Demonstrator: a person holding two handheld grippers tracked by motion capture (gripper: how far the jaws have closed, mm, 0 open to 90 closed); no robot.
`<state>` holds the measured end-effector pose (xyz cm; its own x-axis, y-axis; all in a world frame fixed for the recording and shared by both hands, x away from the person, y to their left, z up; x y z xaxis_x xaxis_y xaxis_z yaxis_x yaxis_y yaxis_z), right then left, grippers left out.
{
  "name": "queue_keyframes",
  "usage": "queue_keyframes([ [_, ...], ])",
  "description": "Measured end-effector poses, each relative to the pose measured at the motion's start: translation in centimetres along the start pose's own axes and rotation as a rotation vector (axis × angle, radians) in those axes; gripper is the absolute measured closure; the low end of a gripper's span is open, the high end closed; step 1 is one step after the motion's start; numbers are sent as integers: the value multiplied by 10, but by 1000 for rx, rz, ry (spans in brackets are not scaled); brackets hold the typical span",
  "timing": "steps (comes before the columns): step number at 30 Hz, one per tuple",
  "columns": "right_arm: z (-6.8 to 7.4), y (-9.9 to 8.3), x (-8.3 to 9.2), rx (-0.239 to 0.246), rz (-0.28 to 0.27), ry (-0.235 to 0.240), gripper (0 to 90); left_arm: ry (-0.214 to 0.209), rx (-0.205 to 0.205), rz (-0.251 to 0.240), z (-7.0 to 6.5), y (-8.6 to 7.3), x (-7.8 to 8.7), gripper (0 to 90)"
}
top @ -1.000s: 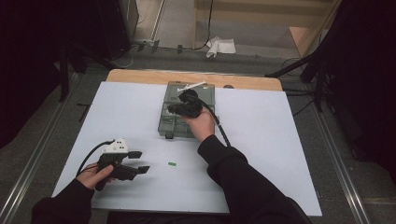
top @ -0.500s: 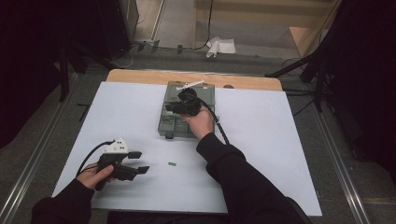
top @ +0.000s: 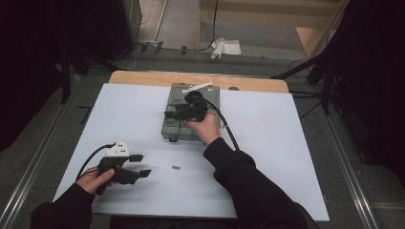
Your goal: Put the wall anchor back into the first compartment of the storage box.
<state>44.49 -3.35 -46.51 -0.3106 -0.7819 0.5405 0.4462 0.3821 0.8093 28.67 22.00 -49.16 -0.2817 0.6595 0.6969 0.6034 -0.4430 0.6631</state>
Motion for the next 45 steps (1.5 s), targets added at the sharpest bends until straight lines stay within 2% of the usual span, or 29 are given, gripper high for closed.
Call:
queue_keyframes([
  [3,3,-1,4,-4,-8,11,356,-2,2,-4,0,0,0,330],
  [10,12,-6,11,15,15,10,355,-5,1,-9,2,3,0,330],
  [17,17,-12,28,21,1,9,357,-6,0,7,3,7,-3,330],
  [21,21,-16,37,29,-18,11,348,-16,-3,0,4,9,-4,330],
  [24,23,-19,42,-2,-47,52,337,-15,1,-1,5,10,-4,330],
  [25,24,-19,44,-7,-50,57,334,-6,-2,15,6,11,-3,330],
  [26,25,-20,45,5,-53,56,332,-16,0,-1,6,11,-4,330],
  [28,29,-21,47,20,-48,56,328,-12,3,-3,7,11,-4,330],
  [35,38,-29,53,35,-35,69,324,-11,-1,0,9,13,-6,330],
  [37,40,-32,55,40,-38,78,323,-8,-7,21,9,13,-5,330],
  [39,42,-35,56,45,-45,95,323,-13,-5,9,9,13,-8,330],
  [45,48,-43,57,55,-24,105,323,-17,-11,16,8,15,-10,330],
])
Point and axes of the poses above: each handheld gripper's, and its own axes: x roughly backward along the jaws, y roughly out of its top, z roughly to its left, the point moved 2 cm from there along -x, roughly forward along the jaws, and after that the axes turned 11 degrees about x, right-handed, at the moved point
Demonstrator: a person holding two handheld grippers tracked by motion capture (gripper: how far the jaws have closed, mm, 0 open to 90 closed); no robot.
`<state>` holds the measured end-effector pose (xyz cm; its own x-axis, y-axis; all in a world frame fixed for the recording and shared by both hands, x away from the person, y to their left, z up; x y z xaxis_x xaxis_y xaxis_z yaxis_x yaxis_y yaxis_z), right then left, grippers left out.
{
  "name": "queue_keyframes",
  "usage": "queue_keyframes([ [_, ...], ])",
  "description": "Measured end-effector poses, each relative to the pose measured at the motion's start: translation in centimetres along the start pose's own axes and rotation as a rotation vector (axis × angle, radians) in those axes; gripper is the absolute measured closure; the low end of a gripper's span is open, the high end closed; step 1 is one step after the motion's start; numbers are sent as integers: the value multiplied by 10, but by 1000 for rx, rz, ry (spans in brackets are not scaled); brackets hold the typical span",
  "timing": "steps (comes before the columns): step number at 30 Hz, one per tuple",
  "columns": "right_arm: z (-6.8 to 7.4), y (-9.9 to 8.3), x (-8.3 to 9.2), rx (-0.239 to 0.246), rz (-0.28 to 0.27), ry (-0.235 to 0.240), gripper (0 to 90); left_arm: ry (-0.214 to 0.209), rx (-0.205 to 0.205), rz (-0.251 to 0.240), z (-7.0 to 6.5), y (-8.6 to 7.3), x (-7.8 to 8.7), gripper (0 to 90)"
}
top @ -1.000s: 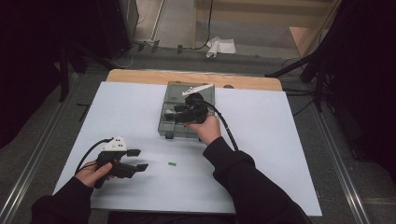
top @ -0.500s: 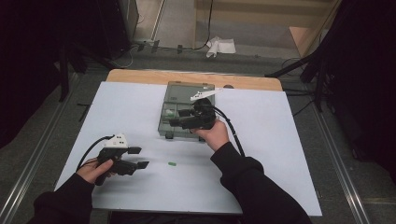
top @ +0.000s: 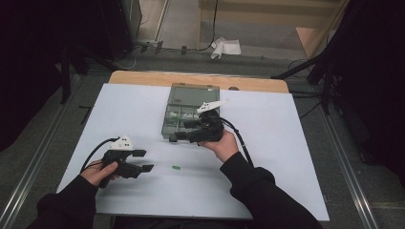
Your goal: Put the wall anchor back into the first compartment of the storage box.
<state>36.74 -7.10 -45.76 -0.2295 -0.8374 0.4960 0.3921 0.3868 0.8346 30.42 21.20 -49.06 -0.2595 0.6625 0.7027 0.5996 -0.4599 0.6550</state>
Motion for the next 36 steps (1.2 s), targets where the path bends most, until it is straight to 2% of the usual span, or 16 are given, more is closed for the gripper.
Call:
queue_keyframes([
  [7,5,-9,4,9,8,-5,323,-4,-7,3,0,1,-2,330],
  [9,7,-12,4,5,9,1,324,3,-14,27,0,2,-1,330],
  [12,10,-16,3,14,20,-3,325,5,-13,28,0,3,-1,330],
  [18,15,-24,2,18,36,-1,327,3,-13,24,0,3,-1,330],
  [19,15,-25,2,19,40,1,328,-6,-12,6,0,3,-3,330],
  [30,20,-33,2,24,52,-24,342,-3,-13,8,-1,4,-3,330],
  [32,21,-35,0,31,55,-24,342,4,-17,22,-1,4,-2,330],
  [36,25,-39,-5,44,75,-19,347,-2,-18,5,-1,4,-3,330],
])
Point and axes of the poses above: each handheld gripper's, and its own axes: x roughly backward along the jaws, y roughly out of its top, z roughly to its left, the point moved 2 cm from there along -x, roughly forward along the jaws, and after that the axes turned 11 degrees about x, right-handed, at the moved point
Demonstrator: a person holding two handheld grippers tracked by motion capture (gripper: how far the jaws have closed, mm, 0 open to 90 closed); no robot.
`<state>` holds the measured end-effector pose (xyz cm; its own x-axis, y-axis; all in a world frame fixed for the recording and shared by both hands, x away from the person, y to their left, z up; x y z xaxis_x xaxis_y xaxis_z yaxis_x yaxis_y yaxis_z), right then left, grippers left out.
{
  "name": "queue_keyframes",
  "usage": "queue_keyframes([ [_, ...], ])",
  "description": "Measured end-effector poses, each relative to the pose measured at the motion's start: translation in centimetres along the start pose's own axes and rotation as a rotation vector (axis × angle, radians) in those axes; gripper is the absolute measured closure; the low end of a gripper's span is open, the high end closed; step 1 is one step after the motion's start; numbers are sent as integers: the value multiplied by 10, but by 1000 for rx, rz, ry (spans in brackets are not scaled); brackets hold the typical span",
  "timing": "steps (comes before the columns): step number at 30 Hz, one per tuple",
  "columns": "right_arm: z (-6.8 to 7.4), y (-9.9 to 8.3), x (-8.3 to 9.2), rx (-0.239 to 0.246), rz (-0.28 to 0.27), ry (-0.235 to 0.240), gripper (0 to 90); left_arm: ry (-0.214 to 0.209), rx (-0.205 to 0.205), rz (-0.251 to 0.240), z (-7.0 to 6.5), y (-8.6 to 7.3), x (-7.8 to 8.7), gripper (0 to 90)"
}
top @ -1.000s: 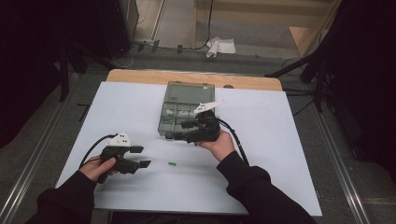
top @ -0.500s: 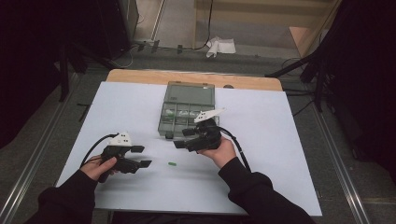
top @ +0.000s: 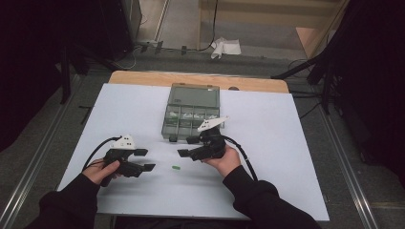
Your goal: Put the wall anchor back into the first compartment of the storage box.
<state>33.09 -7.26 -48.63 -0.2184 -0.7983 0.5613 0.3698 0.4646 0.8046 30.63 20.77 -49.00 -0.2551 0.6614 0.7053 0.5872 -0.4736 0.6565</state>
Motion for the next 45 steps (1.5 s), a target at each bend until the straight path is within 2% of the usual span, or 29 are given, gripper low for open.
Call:
queue_keyframes([
  [3,2,-2,-3,7,4,-1,355,8,-5,20,0,0,1,330],
  [5,3,-3,-6,-1,5,9,358,0,-2,2,0,0,0,330],
  [10,6,-7,-12,6,21,13,365,8,-5,16,0,0,1,330],
  [19,9,-10,-23,21,38,4,378,1,-3,9,-1,0,0,330],
  [26,14,-14,-32,25,83,32,393,0,-4,6,-1,0,-1,330],
  [35,17,-18,-43,32,137,29,404,1,-4,7,-1,0,0,330],
  [41,16,-20,-45,48,142,26,427,1,-6,7,-1,0,-1,330],
  [43,17,-22,-45,46,140,8,456,3,-6,11,-1,0,-1,330],
  [45,19,-24,-46,48,119,4,459,3,-8,11,-1,0,-1,330],
])
Point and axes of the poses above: each handheld gripper's, and its own axes: x roughly backward along the jaws, y roughly out of its top, z roughly to its left, the point moved 2 cm from there along -x, roughly forward along the jaws, and after that the axes turned 11 degrees about x, right-handed, at the moved point
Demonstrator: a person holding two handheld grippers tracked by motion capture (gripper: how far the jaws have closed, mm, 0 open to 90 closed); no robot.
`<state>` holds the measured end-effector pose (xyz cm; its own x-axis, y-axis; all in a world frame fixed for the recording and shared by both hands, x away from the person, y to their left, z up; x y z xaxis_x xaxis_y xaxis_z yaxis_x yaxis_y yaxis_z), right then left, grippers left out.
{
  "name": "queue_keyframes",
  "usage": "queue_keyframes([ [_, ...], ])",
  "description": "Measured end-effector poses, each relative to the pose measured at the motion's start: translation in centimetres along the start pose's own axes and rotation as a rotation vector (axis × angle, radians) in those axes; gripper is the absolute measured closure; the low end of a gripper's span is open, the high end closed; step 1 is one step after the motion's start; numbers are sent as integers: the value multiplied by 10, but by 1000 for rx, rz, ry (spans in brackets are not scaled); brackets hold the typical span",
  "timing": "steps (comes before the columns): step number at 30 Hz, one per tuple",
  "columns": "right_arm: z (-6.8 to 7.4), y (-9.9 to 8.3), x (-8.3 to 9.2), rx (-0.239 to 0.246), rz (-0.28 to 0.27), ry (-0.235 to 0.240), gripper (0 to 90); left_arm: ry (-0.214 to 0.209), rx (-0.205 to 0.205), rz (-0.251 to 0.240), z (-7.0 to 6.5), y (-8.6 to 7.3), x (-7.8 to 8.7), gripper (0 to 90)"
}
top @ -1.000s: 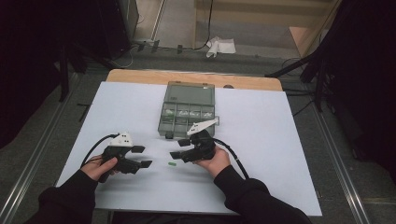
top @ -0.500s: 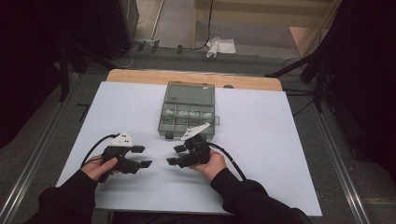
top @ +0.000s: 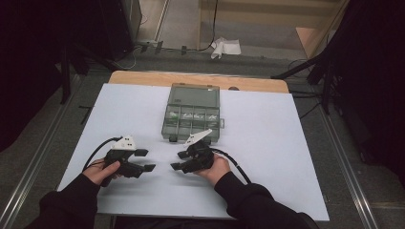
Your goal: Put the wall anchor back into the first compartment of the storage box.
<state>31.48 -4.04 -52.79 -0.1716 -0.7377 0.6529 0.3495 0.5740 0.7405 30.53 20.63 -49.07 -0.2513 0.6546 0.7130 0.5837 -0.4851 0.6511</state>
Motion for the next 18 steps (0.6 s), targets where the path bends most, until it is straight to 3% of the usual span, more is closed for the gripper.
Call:
queue_keyframes([
  [3,2,-2,1,-9,-11,9,494,-1,0,-1,0,0,0,330],
  [10,6,-1,1,3,27,-17,675,0,0,-1,0,0,0,330],
  [14,9,0,1,6,37,-7,704,0,2,-2,0,0,0,330],
  [18,11,0,-1,17,45,-23,787,1,0,1,0,0,-1,330],
])
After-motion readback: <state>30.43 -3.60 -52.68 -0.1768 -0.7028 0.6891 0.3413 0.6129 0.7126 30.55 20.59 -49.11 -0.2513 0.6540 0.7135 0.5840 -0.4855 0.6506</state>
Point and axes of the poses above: each handheld gripper's, and its own axes: x roughly backward along the jaws, y roughly out of its top, z roughly to its left, the point moved 2 cm from there along -x, roughly forward along the jaws, and after that the axes turned 11 degrees about x, right-handed, at the moved point
